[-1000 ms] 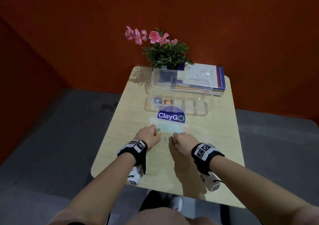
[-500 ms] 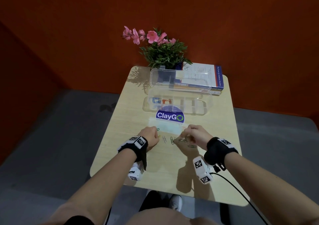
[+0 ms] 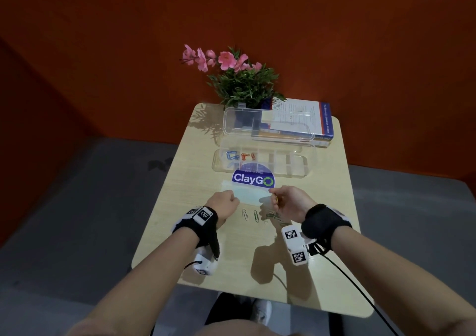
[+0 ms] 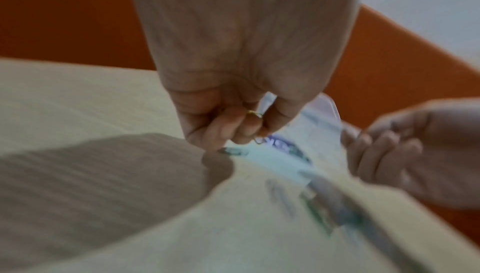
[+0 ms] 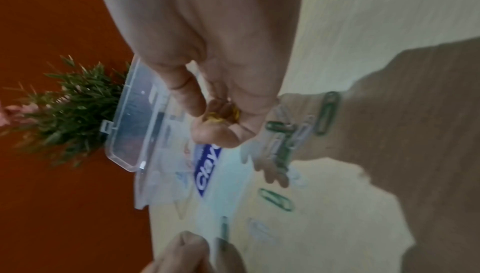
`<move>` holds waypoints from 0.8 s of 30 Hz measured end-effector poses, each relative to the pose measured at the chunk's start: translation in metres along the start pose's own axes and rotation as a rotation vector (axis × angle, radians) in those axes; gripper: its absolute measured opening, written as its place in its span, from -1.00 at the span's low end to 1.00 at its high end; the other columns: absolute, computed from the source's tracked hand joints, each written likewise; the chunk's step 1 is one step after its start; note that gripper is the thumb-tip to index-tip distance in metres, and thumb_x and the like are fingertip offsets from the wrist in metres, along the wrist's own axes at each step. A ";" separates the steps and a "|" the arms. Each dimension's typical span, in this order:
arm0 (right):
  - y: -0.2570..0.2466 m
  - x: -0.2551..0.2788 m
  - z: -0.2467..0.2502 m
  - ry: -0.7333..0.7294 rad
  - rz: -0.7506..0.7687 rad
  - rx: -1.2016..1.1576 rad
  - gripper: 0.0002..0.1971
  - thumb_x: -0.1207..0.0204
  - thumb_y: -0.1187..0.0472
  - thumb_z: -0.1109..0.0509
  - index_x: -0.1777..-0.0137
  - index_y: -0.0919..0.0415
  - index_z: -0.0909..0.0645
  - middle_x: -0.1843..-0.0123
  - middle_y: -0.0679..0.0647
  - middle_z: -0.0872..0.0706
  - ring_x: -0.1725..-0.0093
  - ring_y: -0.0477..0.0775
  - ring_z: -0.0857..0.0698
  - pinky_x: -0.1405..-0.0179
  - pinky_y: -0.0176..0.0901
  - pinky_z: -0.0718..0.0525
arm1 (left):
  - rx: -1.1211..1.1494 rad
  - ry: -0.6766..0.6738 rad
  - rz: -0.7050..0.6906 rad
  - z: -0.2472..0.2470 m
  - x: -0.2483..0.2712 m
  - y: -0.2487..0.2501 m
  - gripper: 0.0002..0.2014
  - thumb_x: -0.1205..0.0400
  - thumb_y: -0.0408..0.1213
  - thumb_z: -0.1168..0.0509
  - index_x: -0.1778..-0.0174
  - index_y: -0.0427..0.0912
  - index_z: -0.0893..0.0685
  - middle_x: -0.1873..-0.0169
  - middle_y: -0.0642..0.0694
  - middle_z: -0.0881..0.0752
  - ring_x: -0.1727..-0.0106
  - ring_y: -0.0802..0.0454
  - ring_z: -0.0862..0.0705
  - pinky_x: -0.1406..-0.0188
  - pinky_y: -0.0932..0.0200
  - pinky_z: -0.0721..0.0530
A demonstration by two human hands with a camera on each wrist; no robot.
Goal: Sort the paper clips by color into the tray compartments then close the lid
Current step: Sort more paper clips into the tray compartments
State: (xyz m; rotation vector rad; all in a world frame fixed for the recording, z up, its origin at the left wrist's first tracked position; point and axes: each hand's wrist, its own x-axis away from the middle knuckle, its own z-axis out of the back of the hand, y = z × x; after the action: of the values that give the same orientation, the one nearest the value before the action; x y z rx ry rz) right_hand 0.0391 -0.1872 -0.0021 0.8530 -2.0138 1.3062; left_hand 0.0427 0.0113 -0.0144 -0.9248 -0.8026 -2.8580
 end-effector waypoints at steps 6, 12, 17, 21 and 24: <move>-0.068 -0.011 -0.022 0.017 0.130 -0.003 -0.79 -0.64 0.40 -0.01 -0.09 0.39 -0.47 0.12 0.21 -0.58 0.22 0.07 -0.59 0.20 -0.16 -0.60 | 0.473 0.065 0.052 0.017 -0.010 0.020 -0.58 -0.69 -0.18 -0.19 0.48 -0.07 -0.23 0.55 -0.08 -0.27 0.53 -0.03 -0.24 0.45 0.12 -0.23; -0.110 -0.031 -0.043 0.134 0.177 0.058 -0.51 -0.67 0.22 -0.08 -0.55 0.43 -0.24 -0.46 0.36 -0.41 -0.47 0.29 -0.44 -0.53 0.07 -0.39 | 0.429 0.044 0.064 0.040 -0.021 0.032 -0.69 -0.60 -0.41 -0.26 0.46 -0.15 -0.42 0.55 -0.11 -0.48 0.58 -0.01 -0.39 0.52 0.21 -0.39; -0.107 -0.030 -0.038 0.156 0.237 0.149 -0.49 -0.65 0.21 -0.15 -0.56 0.38 -0.23 -0.45 0.32 -0.38 -0.45 0.28 -0.40 -0.45 0.04 -0.40 | 0.590 -0.083 0.063 0.056 -0.030 0.051 -0.72 -0.70 -0.48 -0.17 0.32 -0.17 -0.41 0.53 -0.12 -0.42 0.75 0.16 -0.40 0.74 0.36 -0.48; -0.088 -0.001 -0.021 0.092 0.312 0.172 -0.54 -0.66 0.23 -0.16 -0.54 0.34 -0.33 -0.49 0.26 -0.45 -0.48 0.26 -0.45 -0.47 0.06 -0.47 | 0.722 -0.149 0.091 0.067 -0.045 0.078 -0.80 -0.71 -0.50 -0.16 0.23 -0.29 -0.56 0.46 -0.10 -0.51 0.57 0.14 -0.51 0.66 0.38 -0.65; -0.062 0.018 0.002 0.046 0.270 0.212 -0.59 -0.66 0.19 -0.18 -0.48 0.29 -0.43 -0.39 0.22 -0.54 -0.41 0.24 -0.53 -0.39 0.07 -0.55 | 0.802 -0.123 0.089 0.073 -0.063 0.098 -0.75 -0.70 -0.54 -0.15 0.31 -0.33 -0.52 0.49 -0.14 -0.49 0.52 0.06 -0.47 0.69 0.39 -0.62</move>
State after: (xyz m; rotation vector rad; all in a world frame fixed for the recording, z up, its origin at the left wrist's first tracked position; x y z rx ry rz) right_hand 0.0755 -0.2119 0.0459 0.6503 -2.0316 1.6979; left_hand 0.1519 -0.0455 0.0468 -0.9538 -1.6717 -2.0748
